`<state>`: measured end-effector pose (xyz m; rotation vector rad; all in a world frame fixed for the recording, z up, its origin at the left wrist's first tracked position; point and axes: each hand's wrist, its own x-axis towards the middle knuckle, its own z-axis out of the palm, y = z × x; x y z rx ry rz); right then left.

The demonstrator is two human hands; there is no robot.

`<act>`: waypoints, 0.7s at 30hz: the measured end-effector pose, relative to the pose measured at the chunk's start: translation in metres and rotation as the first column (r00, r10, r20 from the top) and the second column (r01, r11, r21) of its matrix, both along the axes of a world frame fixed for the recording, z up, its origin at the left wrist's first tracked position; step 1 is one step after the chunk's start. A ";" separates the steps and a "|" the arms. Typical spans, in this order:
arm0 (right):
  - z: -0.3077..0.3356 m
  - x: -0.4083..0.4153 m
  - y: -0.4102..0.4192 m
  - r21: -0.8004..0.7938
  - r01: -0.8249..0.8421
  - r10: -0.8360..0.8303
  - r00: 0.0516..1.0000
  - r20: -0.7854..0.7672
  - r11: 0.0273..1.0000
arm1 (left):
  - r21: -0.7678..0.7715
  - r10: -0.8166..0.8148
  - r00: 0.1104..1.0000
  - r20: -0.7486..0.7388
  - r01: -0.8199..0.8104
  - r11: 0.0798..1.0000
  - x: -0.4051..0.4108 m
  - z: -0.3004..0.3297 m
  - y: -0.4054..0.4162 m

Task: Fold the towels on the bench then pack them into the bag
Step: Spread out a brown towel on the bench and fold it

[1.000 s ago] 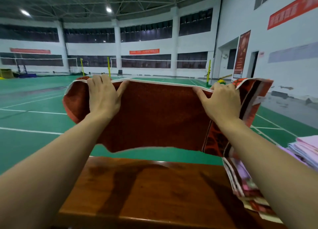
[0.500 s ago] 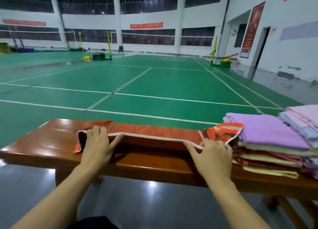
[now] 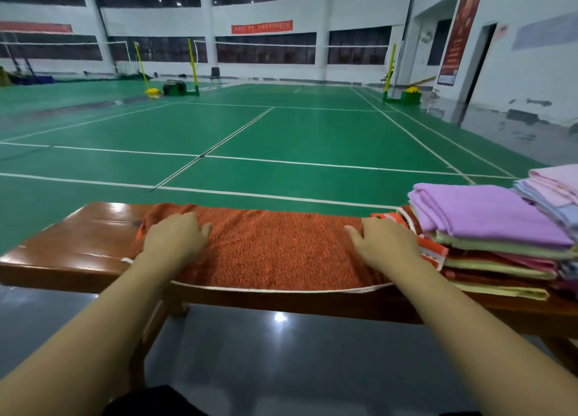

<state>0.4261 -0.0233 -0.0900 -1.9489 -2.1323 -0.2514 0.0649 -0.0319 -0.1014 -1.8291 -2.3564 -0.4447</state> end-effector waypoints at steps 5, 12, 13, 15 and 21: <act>-0.041 0.017 0.017 -0.278 -0.213 0.212 0.977 -0.037 0.937 | -0.135 -0.044 0.991 0.129 0.061 0.989 -0.018 -0.044 0.020; -0.050 0.014 -0.008 -0.421 -0.054 0.011 0.994 -0.105 0.905 | -0.321 -0.004 0.997 0.078 0.029 0.947 -0.036 -0.046 0.019; -0.049 0.011 -0.011 -0.437 -0.045 -0.005 0.993 -0.114 0.898 | -0.327 -0.004 0.998 0.068 0.026 0.945 -0.037 -0.045 0.018; -0.048 0.007 -0.016 -0.463 -0.022 -0.035 0.993 -0.114 0.886 | -0.350 -0.009 0.998 0.058 0.029 0.936 -0.038 -0.042 0.017; -0.047 -0.006 -0.031 -0.526 0.023 -0.071 0.995 -0.072 0.850 | -0.430 -0.003 0.999 0.035 0.017 0.903 -0.050 -0.035 0.010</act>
